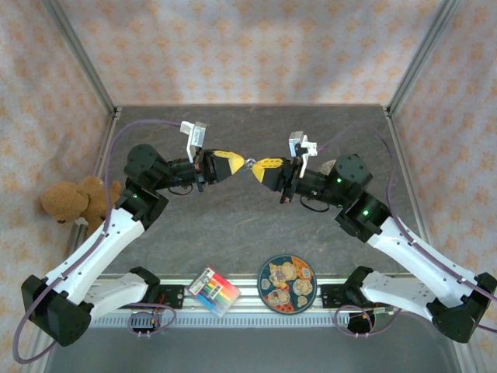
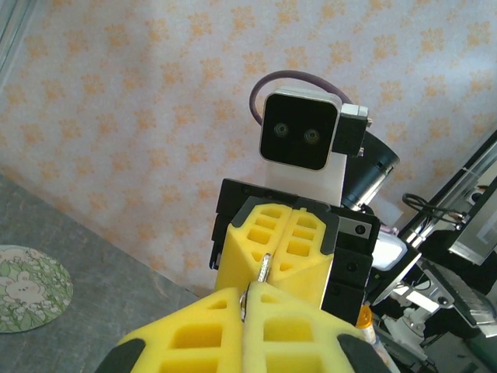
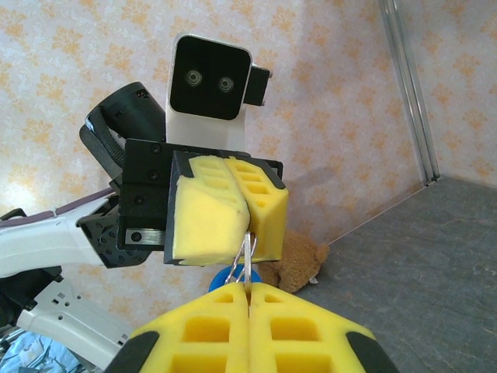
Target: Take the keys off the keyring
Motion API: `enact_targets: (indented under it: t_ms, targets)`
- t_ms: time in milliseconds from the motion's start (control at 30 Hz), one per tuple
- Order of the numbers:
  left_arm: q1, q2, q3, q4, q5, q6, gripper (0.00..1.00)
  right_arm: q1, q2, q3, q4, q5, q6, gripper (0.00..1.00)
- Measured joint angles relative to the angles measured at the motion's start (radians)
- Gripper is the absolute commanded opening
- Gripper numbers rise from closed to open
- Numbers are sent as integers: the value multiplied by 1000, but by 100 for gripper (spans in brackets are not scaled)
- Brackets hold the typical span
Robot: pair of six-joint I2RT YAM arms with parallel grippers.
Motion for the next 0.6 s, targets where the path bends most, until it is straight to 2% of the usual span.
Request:
enact_targets:
  t_ms: [233,433,600]
  targets:
    - [-1,-3,-23,80,-35,-46,0,1,0,-6,37,13,0,0]
    - [-2,-7,-61,141,-92,-93,0,4,-6,-93,166,41,19,0]
    - [-1,-9,-74,166,-129,-113,0,59,-11,-160,259,105,22,0]
